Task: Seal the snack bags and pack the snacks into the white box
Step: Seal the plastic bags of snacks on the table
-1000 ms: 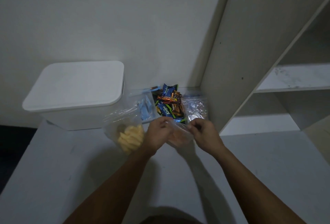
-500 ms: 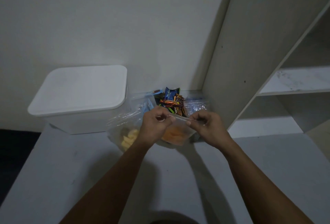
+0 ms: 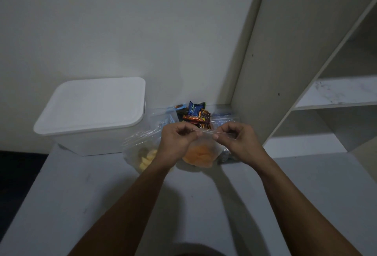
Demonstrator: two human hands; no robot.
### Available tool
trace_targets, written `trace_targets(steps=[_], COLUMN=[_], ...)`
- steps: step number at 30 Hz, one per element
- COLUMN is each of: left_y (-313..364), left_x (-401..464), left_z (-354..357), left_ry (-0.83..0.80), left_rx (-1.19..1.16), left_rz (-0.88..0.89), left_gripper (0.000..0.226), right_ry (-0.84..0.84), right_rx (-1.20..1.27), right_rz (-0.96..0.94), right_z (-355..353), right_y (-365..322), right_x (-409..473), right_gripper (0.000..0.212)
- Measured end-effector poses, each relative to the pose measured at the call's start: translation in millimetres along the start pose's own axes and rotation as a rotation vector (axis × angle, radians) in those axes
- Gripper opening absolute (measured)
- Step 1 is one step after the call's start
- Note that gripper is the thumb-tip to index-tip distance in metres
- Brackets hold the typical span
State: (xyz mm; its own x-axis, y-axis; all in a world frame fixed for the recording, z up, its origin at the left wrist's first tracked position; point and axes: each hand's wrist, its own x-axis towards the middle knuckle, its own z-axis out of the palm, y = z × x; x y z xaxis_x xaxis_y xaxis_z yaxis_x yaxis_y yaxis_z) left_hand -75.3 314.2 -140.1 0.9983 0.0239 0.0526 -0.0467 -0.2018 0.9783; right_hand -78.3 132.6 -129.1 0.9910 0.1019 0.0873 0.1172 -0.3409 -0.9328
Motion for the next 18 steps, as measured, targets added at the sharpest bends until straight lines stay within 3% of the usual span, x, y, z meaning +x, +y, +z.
trace_targets(steps=[9, 18], left_y=[4.1, 3.8], left_x=[-3.2, -4.3], left_z=[2.5, 8.1], left_ry=[0.02, 0.081], left_rx=[-0.067, 0.008], left_rz=[-0.033, -0.054], left_gripper=[0.01, 0.007], right_ry=[0.039, 0.055], right_rx=[-0.002, 0.0], right_rz=[0.018, 0.046], right_z=[-0.6, 1.6], right_y=[0.0, 0.9], right_x=[2.8, 4.9], right_gripper=[0.025, 0.028])
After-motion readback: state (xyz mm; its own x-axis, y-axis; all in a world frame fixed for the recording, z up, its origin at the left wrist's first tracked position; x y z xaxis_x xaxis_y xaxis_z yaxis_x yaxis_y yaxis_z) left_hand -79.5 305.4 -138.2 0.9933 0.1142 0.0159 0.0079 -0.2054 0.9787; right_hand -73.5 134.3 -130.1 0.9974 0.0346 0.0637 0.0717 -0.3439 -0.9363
